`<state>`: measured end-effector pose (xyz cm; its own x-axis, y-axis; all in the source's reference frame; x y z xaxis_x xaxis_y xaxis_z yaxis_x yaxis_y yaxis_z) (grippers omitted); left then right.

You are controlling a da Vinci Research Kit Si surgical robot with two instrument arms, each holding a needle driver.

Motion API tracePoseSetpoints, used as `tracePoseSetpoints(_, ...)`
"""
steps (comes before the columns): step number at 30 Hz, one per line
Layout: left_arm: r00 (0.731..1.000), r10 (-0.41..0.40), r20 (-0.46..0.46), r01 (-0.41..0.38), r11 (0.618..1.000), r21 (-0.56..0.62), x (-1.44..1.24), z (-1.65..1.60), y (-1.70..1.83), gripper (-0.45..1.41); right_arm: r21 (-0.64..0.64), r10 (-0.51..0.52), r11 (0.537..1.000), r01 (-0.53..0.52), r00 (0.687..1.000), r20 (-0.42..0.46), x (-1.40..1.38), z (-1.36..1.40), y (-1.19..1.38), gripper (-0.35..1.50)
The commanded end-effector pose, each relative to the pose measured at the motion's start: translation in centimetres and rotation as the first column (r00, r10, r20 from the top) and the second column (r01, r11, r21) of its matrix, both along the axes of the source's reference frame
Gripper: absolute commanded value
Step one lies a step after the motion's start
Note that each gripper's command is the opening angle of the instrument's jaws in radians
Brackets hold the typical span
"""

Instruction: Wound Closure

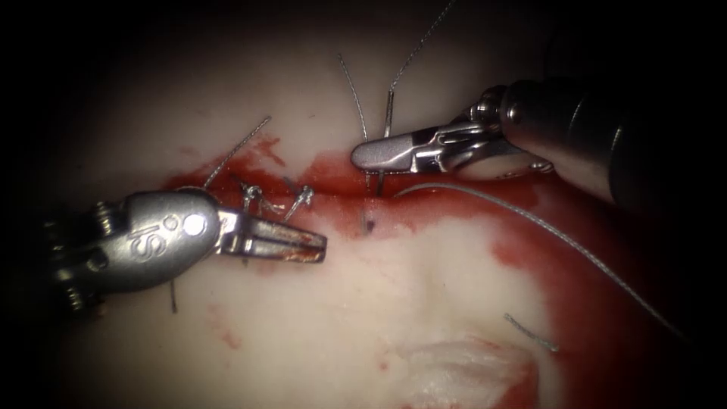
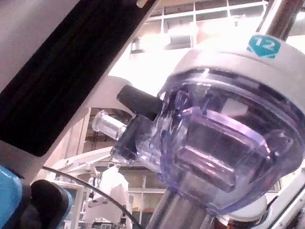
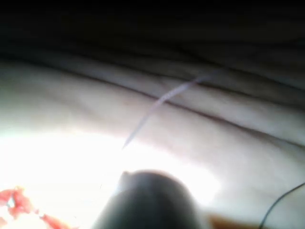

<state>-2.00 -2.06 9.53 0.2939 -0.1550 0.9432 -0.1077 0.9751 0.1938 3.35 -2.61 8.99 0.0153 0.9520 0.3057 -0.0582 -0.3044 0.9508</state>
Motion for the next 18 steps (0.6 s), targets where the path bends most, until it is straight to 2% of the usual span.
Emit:
tracePoseSetpoints(1, 1.0, 0.001, 0.005, -0.001, 0.999, -0.033, -0.07, 0.0, 0.11, 0.36, -0.005, 0.001, 1.0, -0.001, 1.0, -0.003, 0.08, 0.0, 0.11, -0.35)
tracePoseSetpoints(2, 1.0, 0.0, 0.003, 0.001, 0.999, -0.045, -0.07, 0.01, 0.11, 0.46, -0.005, 0.001, 1.0, -0.001, 1.0, -0.003, 0.08, 0.0, 0.11, -0.35)
tracePoseSetpoints(7, 1.0, -0.007, -0.004, 0.007, 0.998, -0.057, -0.09, 0.07, 0.13, 0.54, -0.005, 0.001, 1.0, -0.001, 1.0, -0.003, 0.09, 0.0, 0.11, -0.35)
tracePoseSetpoints(9, 1.0, -0.011, -0.008, 0.011, 0.998, -0.058, -0.13, 0.1, 0.14, 0.66, -0.005, 0.002, 1.0, -0.002, 1.0, -0.002, 0.1, 0.0, 0.11, -0.35)
tracePoseSetpoints(15, 1.0, 0.012, -0.01, -0.013, 0.998, -0.067, -0.25, 0.3, 0.11, 0.66, -0.004, 0.002, 1.0, -0.002, 1.0, -0.002, 0.1, -0.01, 0.1, -0.35)
tracePoseSetpoints(18, 1.0, 0.031, -0.004, -0.031, 0.997, -0.067, -0.34, 0.39, 0.11, 0.56, -0.003, 0.004, 1.0, -0.004, 1.0, -0.005, 0.1, -0.01, 0.11, -0.35)
